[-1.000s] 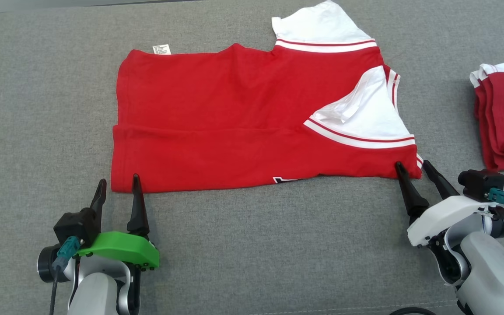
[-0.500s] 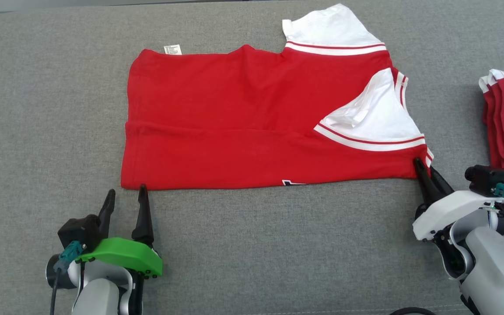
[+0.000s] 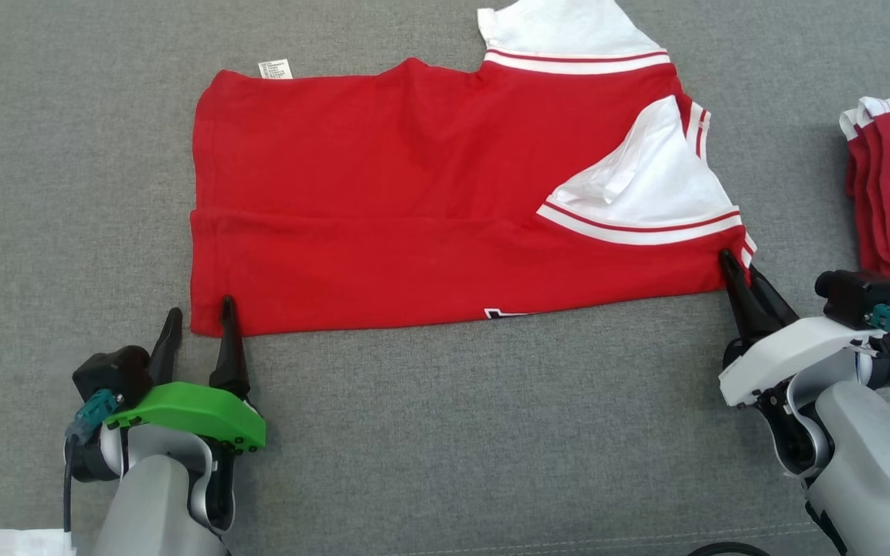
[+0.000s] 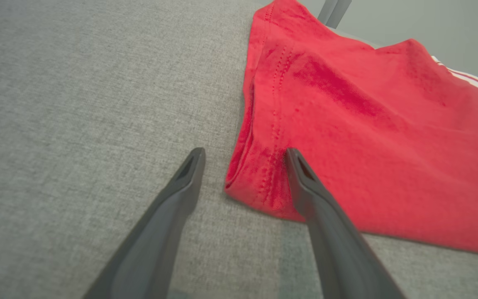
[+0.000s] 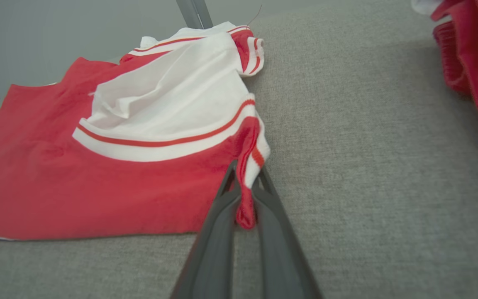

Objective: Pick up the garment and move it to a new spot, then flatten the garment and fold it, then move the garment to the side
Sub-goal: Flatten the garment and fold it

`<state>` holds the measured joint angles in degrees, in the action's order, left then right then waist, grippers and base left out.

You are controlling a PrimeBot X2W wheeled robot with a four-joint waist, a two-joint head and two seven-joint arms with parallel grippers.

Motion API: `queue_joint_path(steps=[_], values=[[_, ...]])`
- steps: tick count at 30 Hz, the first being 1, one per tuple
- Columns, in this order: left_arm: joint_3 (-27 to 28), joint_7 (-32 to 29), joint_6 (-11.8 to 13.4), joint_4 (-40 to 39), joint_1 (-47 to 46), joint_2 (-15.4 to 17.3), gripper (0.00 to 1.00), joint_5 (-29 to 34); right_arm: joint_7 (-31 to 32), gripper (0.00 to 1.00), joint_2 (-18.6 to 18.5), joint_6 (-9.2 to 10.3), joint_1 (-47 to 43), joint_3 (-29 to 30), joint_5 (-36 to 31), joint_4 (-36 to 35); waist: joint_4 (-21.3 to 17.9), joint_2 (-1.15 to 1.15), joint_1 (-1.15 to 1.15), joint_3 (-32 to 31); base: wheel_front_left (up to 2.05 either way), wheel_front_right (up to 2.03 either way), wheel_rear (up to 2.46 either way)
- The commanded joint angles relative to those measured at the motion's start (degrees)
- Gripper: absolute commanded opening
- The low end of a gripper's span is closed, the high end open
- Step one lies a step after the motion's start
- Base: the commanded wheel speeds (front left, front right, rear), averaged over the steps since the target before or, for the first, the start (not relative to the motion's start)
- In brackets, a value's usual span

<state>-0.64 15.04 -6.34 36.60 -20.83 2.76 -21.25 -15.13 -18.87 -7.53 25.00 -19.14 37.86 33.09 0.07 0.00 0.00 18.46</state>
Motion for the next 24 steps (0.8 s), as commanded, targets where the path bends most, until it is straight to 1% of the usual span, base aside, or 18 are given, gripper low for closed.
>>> queue_joint_path(steps=[1, 3, 9, 15, 16, 24], values=[[-0.22, 0.07, -0.34, 0.88, -1.30, 0.28, 1.00, -0.19, 0.01, 0.00, -0.33, 0.09, 0.71, -0.23, -0.11, -0.53, -0.35, 0.00, 0.00, 0.56, 0.00, 0.00, 0.00], [-0.60, 0.03, -0.60, 2.66, -1.63, 0.27, 0.00, -0.27, 0.01, 0.00, -0.52, 0.09, 0.87, -0.29, -0.03, -0.91, -0.47, 0.00, 0.00, 0.87, 0.00, 0.00, 0.00], [-1.45, -0.04, -1.01, 6.03, -2.12, 0.10, 0.00, -2.92, 0.01, 0.00, -0.51, 0.09, 0.34, 0.27, 0.33, -1.14, -0.66, 0.00, 0.00, 0.20, 0.00, 0.00, 0.00], [-0.70, 0.03, -1.10, 5.05, 0.77, 0.23, 0.00, -4.09, 0.01, 0.00, 1.21, 0.09, -2.01, 1.07, 0.19, 0.07, -0.63, 0.00, 0.00, -4.46, 0.00, 0.00, 0.00], [-0.70, 0.03, -1.10, 5.05, 0.77, 0.23, 0.00, -4.09, 0.01, 0.00, 1.21, 0.09, -2.01, 1.07, 0.19, 0.07, -0.63, 0.00, 0.00, -4.46, 0.00, 0.00, 0.00], [0.25, 0.07, -1.08, 6.11, 7.70, 0.51, 0.00, -3.17, 0.01, 0.00, 3.09, 0.09, -6.77, -0.09, 0.56, 2.82, -0.57, 0.00, 0.00, -13.89, 0.00, 0.00, 0.00]])
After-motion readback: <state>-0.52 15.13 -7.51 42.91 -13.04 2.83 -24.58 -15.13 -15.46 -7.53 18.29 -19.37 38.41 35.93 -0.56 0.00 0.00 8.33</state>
